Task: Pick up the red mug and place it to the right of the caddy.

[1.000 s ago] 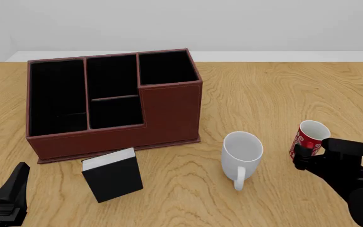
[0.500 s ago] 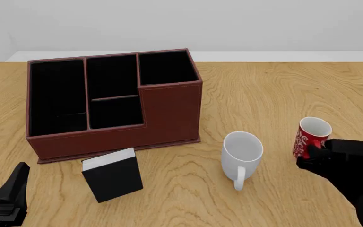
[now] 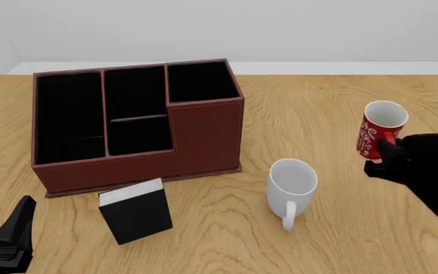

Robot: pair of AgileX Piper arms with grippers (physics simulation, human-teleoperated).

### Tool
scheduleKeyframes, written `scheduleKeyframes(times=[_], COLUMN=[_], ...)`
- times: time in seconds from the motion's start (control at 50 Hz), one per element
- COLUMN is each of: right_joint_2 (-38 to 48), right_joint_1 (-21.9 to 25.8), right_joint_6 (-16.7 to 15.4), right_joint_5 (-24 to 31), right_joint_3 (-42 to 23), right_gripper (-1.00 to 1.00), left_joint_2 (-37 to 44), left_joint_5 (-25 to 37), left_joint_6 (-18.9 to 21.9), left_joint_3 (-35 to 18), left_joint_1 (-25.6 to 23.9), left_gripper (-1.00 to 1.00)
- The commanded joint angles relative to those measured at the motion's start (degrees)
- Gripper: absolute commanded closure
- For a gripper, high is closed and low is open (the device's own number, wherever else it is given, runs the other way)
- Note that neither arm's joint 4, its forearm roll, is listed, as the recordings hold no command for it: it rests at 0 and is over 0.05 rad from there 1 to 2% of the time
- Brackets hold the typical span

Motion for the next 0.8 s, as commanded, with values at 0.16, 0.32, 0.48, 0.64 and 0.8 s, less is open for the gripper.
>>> scheduleKeyframes(times=[0.16, 0.32, 0.48, 0.64, 0.8], right_joint_2=[13.29, 21.12, 27.50, 33.53, 38.58], right_joint_1=[8.23, 11.80, 15.62, 17.83, 19.03], right_joint_6=[0.41, 2.15, 5.58, 6.99, 7.25], right_joint_5=[4.23, 6.72, 10.56, 12.51, 14.31], right_joint_3=[-21.55, -31.48, -40.31, -46.79, -51.49], right_gripper=[1.00, 1.00, 1.00, 1.00, 1.00], left_joint_2=[0.00, 0.00, 0.00, 0.00, 0.00], left_joint_5=[0.00, 0.00, 0.00, 0.00, 0.00], left_joint_6=[0.00, 0.00, 0.00, 0.00, 0.00], left_joint_3=[0.00, 0.00, 0.00, 0.00, 0.00], left_joint_1=[0.00, 0.00, 0.00, 0.00, 0.00], left_gripper=[-1.00, -1.00, -1.00, -1.00, -1.00])
